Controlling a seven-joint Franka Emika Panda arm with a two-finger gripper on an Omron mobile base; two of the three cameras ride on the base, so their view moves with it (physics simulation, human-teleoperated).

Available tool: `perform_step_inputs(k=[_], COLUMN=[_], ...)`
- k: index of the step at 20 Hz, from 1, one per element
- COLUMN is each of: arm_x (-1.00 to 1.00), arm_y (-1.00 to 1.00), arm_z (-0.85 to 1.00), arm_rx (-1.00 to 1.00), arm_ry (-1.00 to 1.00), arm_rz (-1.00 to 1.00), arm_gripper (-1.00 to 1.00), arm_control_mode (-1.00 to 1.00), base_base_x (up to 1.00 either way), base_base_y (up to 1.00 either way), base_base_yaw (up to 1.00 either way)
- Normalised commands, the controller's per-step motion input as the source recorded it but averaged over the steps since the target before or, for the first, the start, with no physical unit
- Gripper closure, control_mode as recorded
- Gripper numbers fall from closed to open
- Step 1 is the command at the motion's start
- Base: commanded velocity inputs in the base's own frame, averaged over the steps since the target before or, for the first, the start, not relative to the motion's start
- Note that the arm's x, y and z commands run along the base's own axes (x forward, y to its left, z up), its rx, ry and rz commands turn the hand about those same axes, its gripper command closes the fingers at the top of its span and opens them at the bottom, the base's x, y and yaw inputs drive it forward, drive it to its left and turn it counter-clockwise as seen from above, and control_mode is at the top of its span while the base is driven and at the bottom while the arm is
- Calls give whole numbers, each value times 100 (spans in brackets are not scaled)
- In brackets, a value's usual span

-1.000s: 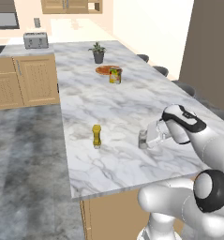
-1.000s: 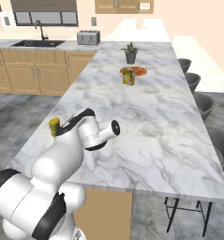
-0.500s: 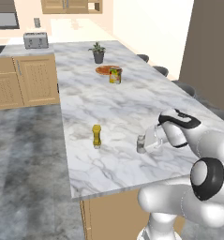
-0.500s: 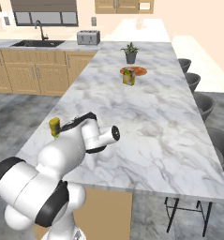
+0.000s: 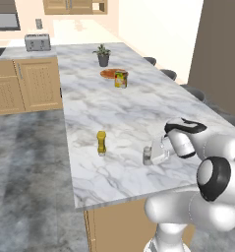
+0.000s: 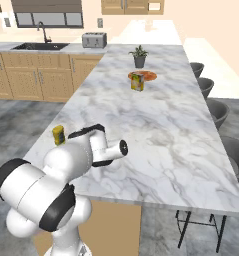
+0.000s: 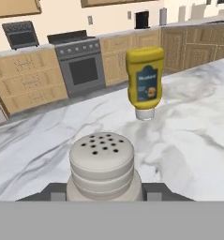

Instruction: Move the shaker and mustard from the cabinet to the dining counter.

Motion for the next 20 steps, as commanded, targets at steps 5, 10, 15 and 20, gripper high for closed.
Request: perform_step_inputs(k=[5,10,15,20], arm_x=[0,0,0,0], arm_y=[0,0,0,0], arm_z=[-18,-15,-14,-11], arm_rx=[0,0,0,0], arm_ry=[0,0,0,0], arm_rz=[0,0,0,0], arm_gripper=[100,100,100,100], arm_control_mode=[-100,-100,-100,-100], base_base_x=[0,0,0,0], base_base_y=[0,0,0,0], base_base_yaw=[0,0,0,0])
